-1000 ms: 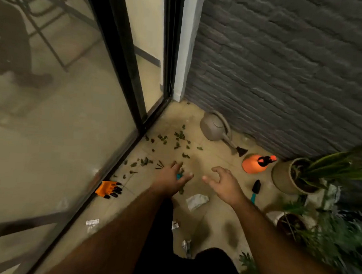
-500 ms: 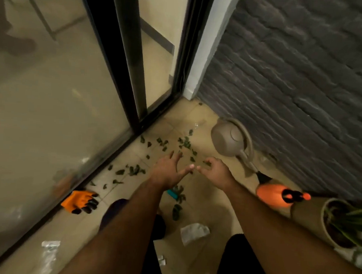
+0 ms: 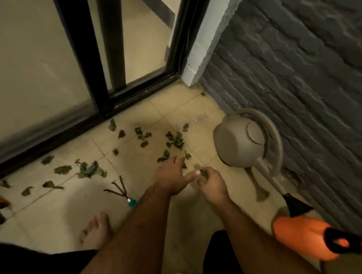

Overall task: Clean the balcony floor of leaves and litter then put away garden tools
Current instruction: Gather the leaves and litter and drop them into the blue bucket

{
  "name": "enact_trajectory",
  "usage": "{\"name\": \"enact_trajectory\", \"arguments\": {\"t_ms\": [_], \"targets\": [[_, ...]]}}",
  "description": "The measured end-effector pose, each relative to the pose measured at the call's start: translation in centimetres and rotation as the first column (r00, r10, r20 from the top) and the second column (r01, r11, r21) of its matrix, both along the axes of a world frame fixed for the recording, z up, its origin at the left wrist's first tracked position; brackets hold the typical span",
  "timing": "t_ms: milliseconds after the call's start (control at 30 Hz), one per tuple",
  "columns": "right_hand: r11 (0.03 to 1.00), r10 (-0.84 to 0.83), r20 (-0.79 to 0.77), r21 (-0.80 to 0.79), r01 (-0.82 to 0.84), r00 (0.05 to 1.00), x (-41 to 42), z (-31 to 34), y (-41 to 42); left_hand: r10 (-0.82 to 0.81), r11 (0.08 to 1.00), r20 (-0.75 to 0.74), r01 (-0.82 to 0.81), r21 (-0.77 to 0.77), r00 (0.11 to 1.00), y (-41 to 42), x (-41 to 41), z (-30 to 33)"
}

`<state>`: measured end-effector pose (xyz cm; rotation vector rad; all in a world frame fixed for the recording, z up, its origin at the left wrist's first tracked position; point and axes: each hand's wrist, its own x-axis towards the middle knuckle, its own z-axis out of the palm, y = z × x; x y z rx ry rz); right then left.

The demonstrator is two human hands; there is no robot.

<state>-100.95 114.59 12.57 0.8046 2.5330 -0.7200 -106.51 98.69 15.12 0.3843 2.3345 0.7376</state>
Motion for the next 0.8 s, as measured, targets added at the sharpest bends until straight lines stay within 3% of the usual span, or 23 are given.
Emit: {"name": "enact_trajectory", "arguments": {"t_ms": [167,367,667,800], "targets": [[0.996,0.062,-0.093,0.066,-0.056,0.994,-3.1,-4.8,1.6,0.109,0.994,-0.056,-0.109,0.009,0.992,1.7,-2.0,-4.9],[0.997,0.059,-0.251,-0.031,-0.069,0.966,-10.0,-8.9,3.3,0.174,0.98,-0.173,-0.188,-0.069,0.969,2.7,-5.2,-10.6],[0.992,0.126,-0.332,0.053,-0.115,0.935,-18.9,-11.1,9.5,0.19,0.98,-0.284,-0.198,0.002,0.94,6.9,-10.6,-12.1],[0.987,0.15,-0.303,-0.01,-0.161,0.941,-22.3,-11.6,10.7,0.267,0.957,-0.352,-0.291,-0.015,0.897,7.2,-12.9,-12.1]]}}
